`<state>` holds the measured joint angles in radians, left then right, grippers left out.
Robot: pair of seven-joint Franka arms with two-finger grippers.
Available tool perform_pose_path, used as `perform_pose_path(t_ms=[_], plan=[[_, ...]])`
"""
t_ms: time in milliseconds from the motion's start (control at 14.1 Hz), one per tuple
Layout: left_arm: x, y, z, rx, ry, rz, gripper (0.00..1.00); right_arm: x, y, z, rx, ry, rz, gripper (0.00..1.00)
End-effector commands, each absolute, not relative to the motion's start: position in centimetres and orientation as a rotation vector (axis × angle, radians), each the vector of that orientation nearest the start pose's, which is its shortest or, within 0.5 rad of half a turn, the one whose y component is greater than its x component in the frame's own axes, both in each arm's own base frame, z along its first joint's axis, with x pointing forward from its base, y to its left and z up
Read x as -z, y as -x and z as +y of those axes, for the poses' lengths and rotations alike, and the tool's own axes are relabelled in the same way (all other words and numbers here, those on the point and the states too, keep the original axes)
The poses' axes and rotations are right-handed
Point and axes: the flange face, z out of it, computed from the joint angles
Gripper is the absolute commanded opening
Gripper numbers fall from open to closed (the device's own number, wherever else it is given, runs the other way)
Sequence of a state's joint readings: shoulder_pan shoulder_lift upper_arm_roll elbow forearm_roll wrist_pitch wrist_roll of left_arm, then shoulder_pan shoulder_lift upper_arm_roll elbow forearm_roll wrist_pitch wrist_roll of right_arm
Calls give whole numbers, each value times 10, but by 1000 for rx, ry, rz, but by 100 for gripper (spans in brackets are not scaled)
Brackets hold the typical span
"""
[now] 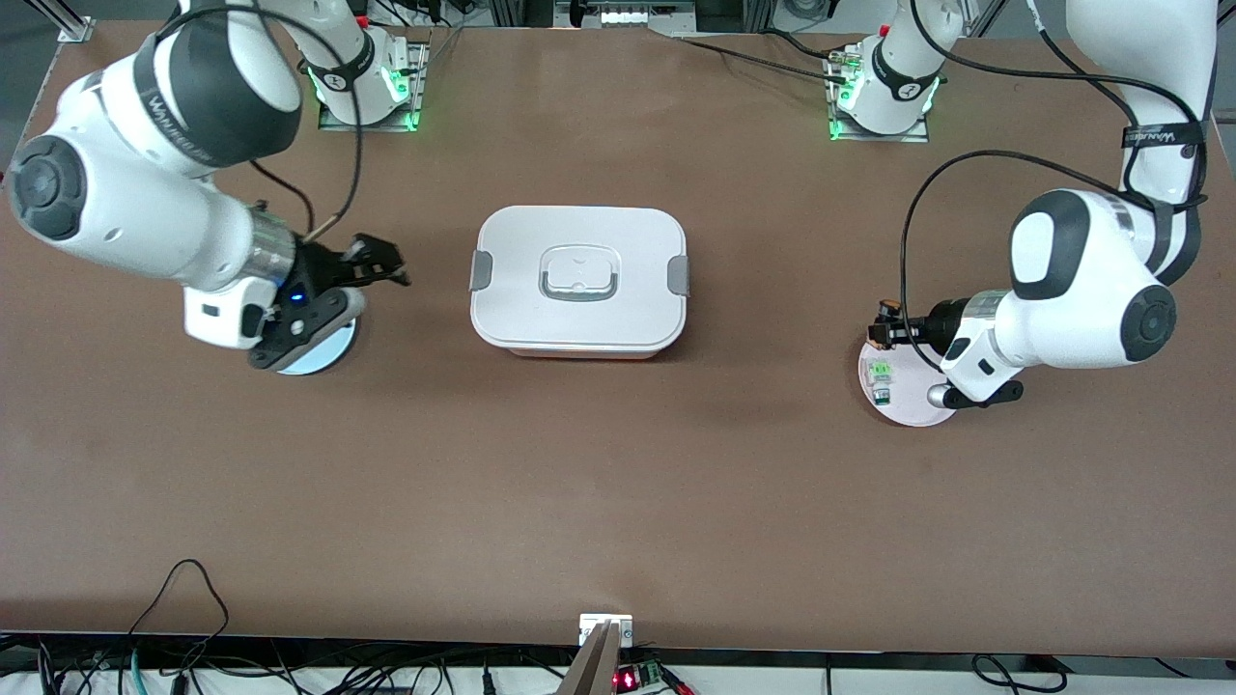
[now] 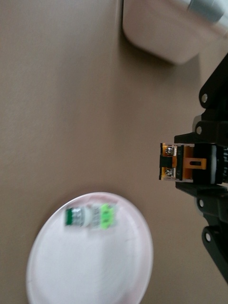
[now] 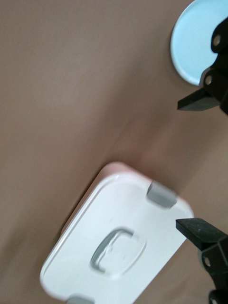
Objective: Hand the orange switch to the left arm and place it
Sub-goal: 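Place the orange switch beside the green switch and open the left gripper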
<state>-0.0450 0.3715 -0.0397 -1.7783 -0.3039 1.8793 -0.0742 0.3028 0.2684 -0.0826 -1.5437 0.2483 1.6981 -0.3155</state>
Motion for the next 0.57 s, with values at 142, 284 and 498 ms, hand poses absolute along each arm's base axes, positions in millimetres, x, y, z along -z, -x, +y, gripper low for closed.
perform_pose_path(t_ms=[142,284,498], plan=[[-294,-620,-22,-311,3312,15,0,-521,-592,131,-248,3104,-312,100],[-271,-622,-11,-271,3282,50,0,-533,-588,117,-242,3123,-233,100],[-239,-618,-2,-223,3243,58,0,-561,-576,94,-206,3124,-144,100]])
